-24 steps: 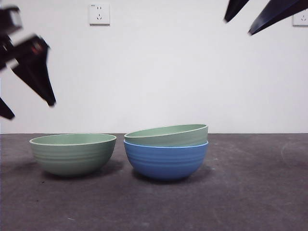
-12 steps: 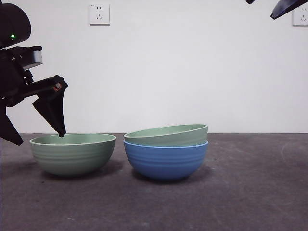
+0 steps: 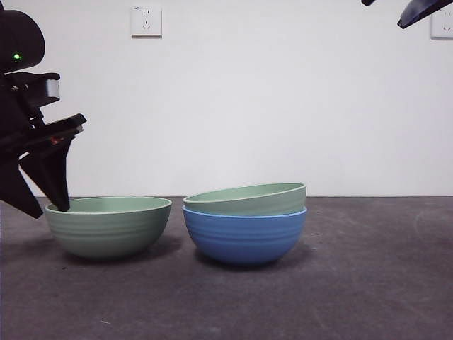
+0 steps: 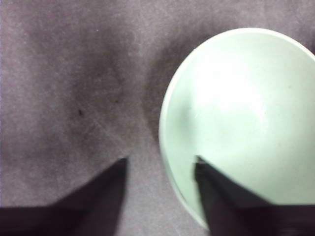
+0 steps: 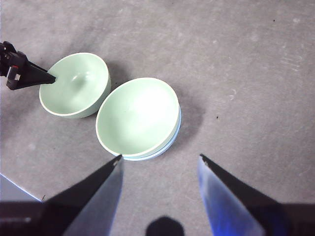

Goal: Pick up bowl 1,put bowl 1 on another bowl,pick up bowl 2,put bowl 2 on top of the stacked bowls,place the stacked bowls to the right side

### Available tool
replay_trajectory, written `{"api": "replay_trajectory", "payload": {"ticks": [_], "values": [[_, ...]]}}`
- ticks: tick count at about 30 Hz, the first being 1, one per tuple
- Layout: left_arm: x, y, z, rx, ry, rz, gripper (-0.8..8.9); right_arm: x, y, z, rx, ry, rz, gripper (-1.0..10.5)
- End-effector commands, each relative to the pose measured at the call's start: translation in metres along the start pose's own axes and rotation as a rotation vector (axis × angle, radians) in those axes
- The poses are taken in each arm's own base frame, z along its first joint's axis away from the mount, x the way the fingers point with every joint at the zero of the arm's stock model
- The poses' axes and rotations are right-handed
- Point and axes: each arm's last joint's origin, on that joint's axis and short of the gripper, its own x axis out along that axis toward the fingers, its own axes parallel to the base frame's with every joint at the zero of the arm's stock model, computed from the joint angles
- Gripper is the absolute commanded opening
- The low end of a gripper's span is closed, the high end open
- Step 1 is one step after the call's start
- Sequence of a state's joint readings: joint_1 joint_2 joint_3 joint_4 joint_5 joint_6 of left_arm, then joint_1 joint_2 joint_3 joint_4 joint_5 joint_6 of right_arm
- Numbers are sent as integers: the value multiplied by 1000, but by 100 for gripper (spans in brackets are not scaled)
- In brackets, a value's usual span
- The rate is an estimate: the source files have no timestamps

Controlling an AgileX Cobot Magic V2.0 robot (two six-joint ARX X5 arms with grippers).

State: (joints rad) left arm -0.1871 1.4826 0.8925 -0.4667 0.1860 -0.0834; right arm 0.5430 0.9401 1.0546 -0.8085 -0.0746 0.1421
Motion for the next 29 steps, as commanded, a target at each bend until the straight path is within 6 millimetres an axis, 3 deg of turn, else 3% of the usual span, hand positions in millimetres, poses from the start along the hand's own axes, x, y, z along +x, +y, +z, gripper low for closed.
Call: {"api": "replay_trajectory", "payload": {"ticks": [1,4,16,21,29], "values": [[2,-4,-1,12,7,-8,78,0,0,0,-1,-5,-1,252],[3,-6,-1,21,7,-13,-13,0,0,0,-1,-5,-1,252],[-2,-12,8,14,-29,-26,-8,0,0,0,-1,-4,-2,252],[-26,-26,29,36,-44,-41,-8,0,0,0,-1,4,-3,253],[-67,-73,60,151,-121,-117,-8,0,0,-1,0,10,-4,252]]}}
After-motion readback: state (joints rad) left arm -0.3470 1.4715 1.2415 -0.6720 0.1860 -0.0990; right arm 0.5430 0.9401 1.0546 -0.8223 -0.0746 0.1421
